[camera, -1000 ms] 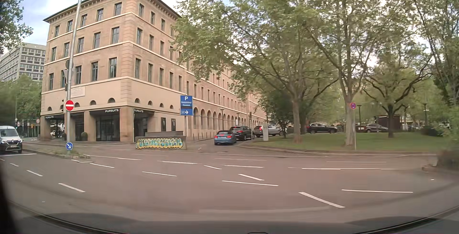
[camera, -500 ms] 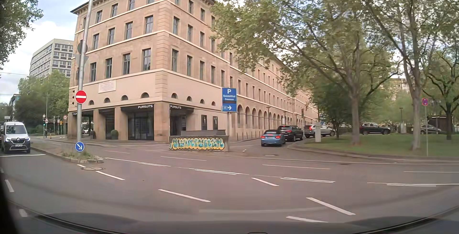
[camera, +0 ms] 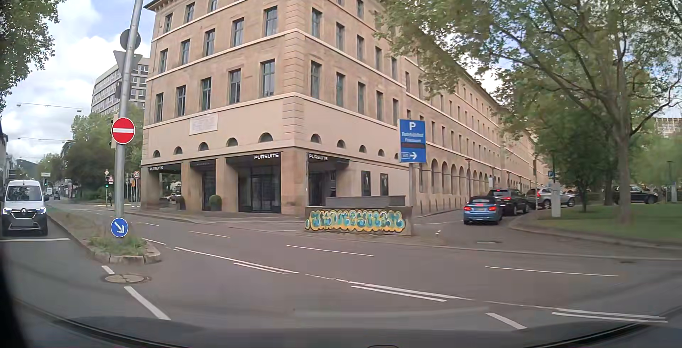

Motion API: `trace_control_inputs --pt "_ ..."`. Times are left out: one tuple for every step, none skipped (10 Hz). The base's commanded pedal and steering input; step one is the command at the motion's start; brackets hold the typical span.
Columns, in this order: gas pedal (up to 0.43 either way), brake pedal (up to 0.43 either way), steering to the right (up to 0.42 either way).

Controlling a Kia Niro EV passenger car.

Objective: Follow the waypoints while adhering to traffic rules and regulations

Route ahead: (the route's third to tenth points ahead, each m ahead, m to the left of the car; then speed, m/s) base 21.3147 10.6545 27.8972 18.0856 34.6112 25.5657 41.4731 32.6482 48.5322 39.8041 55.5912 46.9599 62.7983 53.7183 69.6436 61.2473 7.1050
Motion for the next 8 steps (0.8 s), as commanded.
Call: trace_control_inputs --pt "0.138 0.0 -0.215" --pt "0.138 0.0 -0.217" --pt "0.157 0.0 -0.215" --pt "0.169 0.0 -0.216" --pt "0.169 0.0 -0.216" --pt "0.169 0.0 -0.217" --pt "0.169 0.0 -0.223" --pt "0.169 0.0 -0.231"
